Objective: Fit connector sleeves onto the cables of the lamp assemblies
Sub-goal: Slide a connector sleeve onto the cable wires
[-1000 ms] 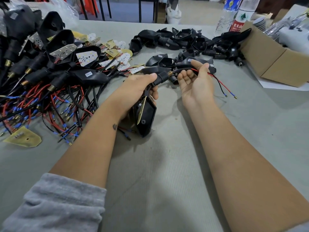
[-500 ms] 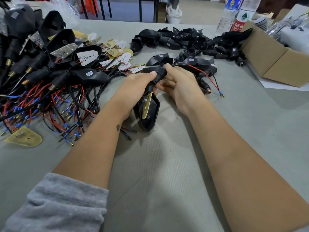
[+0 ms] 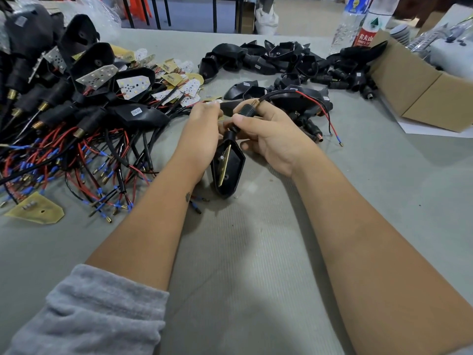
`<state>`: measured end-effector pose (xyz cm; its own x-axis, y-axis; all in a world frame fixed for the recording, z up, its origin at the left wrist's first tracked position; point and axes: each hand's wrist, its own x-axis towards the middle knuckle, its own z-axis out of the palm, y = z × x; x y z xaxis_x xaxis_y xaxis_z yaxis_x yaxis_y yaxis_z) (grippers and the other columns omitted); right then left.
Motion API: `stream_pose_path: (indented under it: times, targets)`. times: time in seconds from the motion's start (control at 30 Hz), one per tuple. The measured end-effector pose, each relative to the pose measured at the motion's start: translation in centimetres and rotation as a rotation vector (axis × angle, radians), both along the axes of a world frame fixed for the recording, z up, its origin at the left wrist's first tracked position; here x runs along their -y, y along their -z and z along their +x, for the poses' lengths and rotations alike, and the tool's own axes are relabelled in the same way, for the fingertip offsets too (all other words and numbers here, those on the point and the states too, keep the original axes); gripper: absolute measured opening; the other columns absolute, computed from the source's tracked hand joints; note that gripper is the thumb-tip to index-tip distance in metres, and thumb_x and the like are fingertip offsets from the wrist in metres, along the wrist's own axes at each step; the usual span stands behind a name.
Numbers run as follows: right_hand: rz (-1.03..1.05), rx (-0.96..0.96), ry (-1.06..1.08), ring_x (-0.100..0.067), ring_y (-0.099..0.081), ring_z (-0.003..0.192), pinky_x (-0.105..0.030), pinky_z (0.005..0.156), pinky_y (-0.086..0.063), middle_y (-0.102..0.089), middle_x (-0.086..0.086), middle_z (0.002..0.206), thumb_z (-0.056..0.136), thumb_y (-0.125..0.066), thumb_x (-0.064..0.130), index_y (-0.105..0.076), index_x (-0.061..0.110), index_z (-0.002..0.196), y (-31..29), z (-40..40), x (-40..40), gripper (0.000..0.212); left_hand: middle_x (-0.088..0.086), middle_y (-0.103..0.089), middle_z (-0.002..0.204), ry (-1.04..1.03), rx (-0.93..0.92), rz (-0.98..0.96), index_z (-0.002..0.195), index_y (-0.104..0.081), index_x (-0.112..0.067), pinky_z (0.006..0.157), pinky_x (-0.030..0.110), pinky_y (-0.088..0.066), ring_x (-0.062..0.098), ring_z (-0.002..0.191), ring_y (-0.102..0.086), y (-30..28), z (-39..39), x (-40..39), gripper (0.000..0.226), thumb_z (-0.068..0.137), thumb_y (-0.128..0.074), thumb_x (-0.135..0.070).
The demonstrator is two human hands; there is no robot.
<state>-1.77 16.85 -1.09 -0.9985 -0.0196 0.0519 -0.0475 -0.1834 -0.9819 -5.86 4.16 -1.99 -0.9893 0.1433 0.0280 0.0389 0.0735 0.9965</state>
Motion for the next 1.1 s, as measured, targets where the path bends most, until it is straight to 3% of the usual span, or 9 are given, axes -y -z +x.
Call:
stream_pose_path:
  times: [0.13, 0.27, 0.4, 0.53, 0.67, 0.77, 0.9, 0.97, 1.1]
  targets:
    - [-0.096, -0.033, 0.127, -0.025, -0.063, 0.076, -0.023, 0.054, -0.05, -0.063, -0.015, 0.087, 0.094, -0.058, 0.001, -0.052, 0.008, 0.099, 0.3, -0.3, 0.2, 0.01, -0.005, -0.063, 0.069, -0.006, 0.009, 0.095, 0.09, -0.054, -0.019, 0.061, 0.023, -0.051, 0.008, 0.063, -0.063, -0.1, -0.3, 0.4, 0.016, 0.099, -0.044, -0.028]
    - [-0.18, -0.066, 0.314, -0.028, -0.063, 0.083, -0.027, 0.067, -0.057, -0.063, -0.014, 0.087, 0.094, -0.059, 0.001, -0.052, 0.007, 0.098, 0.7, -1.1, -0.3, 0.01, -0.006, -0.059, 0.078, 0.032, -0.045, 0.082, 0.081, -0.053, -0.026, 0.05, 0.017, -0.043, 0.004, 0.061, -0.055, -0.3, -0.4, 1.1, 0.016, 0.097, -0.053, -0.025]
    - [-0.251, -0.076, 0.447, -0.027, -0.064, 0.083, -0.028, 0.069, -0.057, -0.064, -0.01, 0.082, 0.094, -0.06, 0.004, -0.051, 0.008, 0.098, 1.1, -1.5, -0.9, 0.01, 0.0, -0.06, 0.083, 0.081, -0.138, 0.036, 0.079, -0.057, -0.023, 0.068, 0.021, -0.046, 0.008, 0.072, -0.055, -0.4, 0.0, 1.2, 0.013, 0.091, -0.062, -0.023]
    - [-0.288, -0.076, 0.505, -0.019, -0.065, 0.075, -0.025, 0.068, -0.056, -0.064, -0.009, 0.083, 0.094, -0.061, 0.006, -0.052, 0.007, 0.101, 1.3, -1.6, -1.2, 0.012, -0.007, -0.061, 0.076, 0.009, -0.29, -0.136, 0.087, -0.063, -0.02, 0.059, 0.005, -0.041, -0.009, 0.058, -0.052, 0.0, 0.3, 1.1, 0.009, 0.086, -0.072, -0.019]
    - [-0.37, -0.067, 0.524, -0.022, -0.062, 0.075, -0.028, 0.068, -0.058, -0.061, -0.012, 0.088, 0.095, -0.059, 0.006, -0.049, 0.007, 0.103, 1.1, -1.7, -1.2, 0.013, -0.013, -0.059, 0.068, -0.099, -0.351, -0.298, 0.083, -0.061, -0.025, 0.056, 0.004, -0.037, -0.007, 0.056, -0.051, 0.5, 0.0, 1.3, 0.011, 0.086, -0.071, -0.022]
    - [-0.361, -0.066, 0.509, -0.022, -0.061, 0.075, -0.031, 0.071, -0.06, -0.062, -0.01, 0.086, 0.096, -0.059, 0.007, -0.048, 0.009, 0.102, 1.0, -1.6, -1.1, 0.012, -0.017, -0.057, 0.071, -0.142, -0.386, -0.287, 0.077, -0.06, -0.025, 0.061, 0.002, -0.036, -0.011, 0.063, -0.052, 0.4, -0.1, 1.3, 0.015, 0.088, -0.07, -0.02]
    - [-0.303, -0.076, 0.44, -0.025, -0.062, 0.08, -0.045, 0.08, -0.06, -0.063, -0.011, 0.092, 0.098, -0.057, 0.011, -0.049, 0.014, 0.104, 0.9, -1.4, -1.0, 0.011, -0.012, -0.058, 0.079, -0.154, -0.365, -0.121, 0.077, -0.056, -0.025, 0.074, 0.01, -0.042, -0.005, 0.073, -0.054, 0.2, -0.1, 1.0, 0.02, 0.089, -0.068, -0.015]
    - [-0.314, -0.082, 0.4, -0.027, -0.064, 0.084, -0.047, 0.081, -0.059, -0.063, -0.011, 0.094, 0.099, -0.055, 0.011, -0.048, 0.015, 0.105, 0.9, -1.3, -0.9, 0.009, -0.007, -0.06, 0.08, -0.141, -0.325, -0.017, 0.078, -0.057, -0.024, 0.069, 0.014, -0.048, -0.004, 0.071, -0.056, 0.1, 0.0, 1.0, 0.019, 0.09, -0.066, -0.014]
    - [-0.386, -0.102, 0.364, -0.031, -0.066, 0.088, -0.047, 0.084, -0.059, -0.06, -0.015, 0.099, 0.1, -0.051, 0.008, -0.047, 0.014, 0.105, 0.9, -1.5, -0.7, 0.01, 0.003, -0.061, 0.078, -0.112, -0.252, 0.058, 0.077, -0.058, -0.022, 0.077, 0.037, -0.052, 0.016, 0.076, -0.054, 0.2, -0.2, 0.7, 0.017, 0.092, -0.064, -0.021]
